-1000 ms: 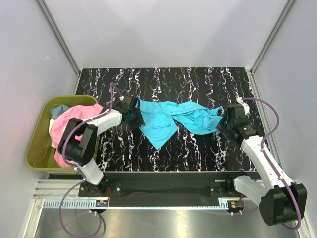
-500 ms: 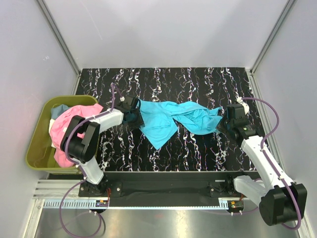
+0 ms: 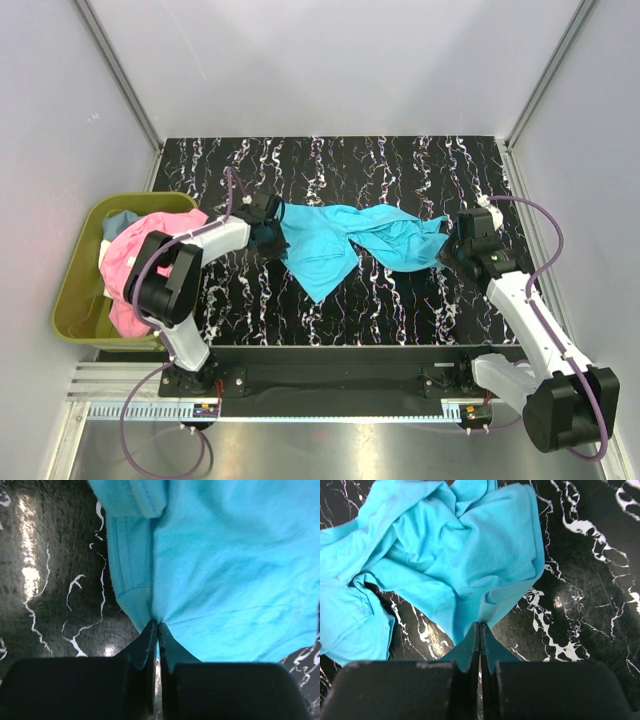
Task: Fold and stack the t-shirts
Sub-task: Flatten the tshirt out
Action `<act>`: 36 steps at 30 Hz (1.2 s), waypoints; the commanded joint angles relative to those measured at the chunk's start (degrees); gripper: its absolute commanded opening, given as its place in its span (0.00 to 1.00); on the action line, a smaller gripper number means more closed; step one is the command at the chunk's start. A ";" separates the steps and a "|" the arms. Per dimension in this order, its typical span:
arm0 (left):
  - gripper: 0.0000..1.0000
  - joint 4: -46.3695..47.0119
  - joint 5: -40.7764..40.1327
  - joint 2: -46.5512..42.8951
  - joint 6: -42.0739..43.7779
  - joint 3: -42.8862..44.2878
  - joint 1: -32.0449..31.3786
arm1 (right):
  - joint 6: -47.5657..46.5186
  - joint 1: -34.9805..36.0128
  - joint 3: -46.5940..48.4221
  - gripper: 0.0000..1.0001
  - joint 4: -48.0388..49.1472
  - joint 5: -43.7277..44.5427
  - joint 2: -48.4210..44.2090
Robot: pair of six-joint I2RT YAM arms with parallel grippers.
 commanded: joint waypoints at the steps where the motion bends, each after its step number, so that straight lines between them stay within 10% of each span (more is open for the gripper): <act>1: 0.03 -5.72 -2.08 -6.70 0.99 8.02 -0.20 | -0.16 0.28 5.81 0.00 -2.06 4.85 0.53; 12: 0.00 -26.63 -8.31 -20.14 4.69 32.88 2.52 | -3.85 0.28 26.36 0.00 -11.29 16.70 0.27; 20: 0.00 -39.05 -9.05 -28.31 1.54 68.76 4.63 | -2.72 0.28 53.35 0.00 -23.51 21.14 -3.58; 28: 0.00 -34.65 -0.51 -38.18 -2.34 62.19 4.63 | 0.98 0.28 44.01 0.00 -23.33 7.52 -22.04; 36: 0.00 -28.33 -1.10 -36.52 0.81 38.11 4.72 | 7.13 0.28 27.63 0.00 -26.36 9.33 -23.03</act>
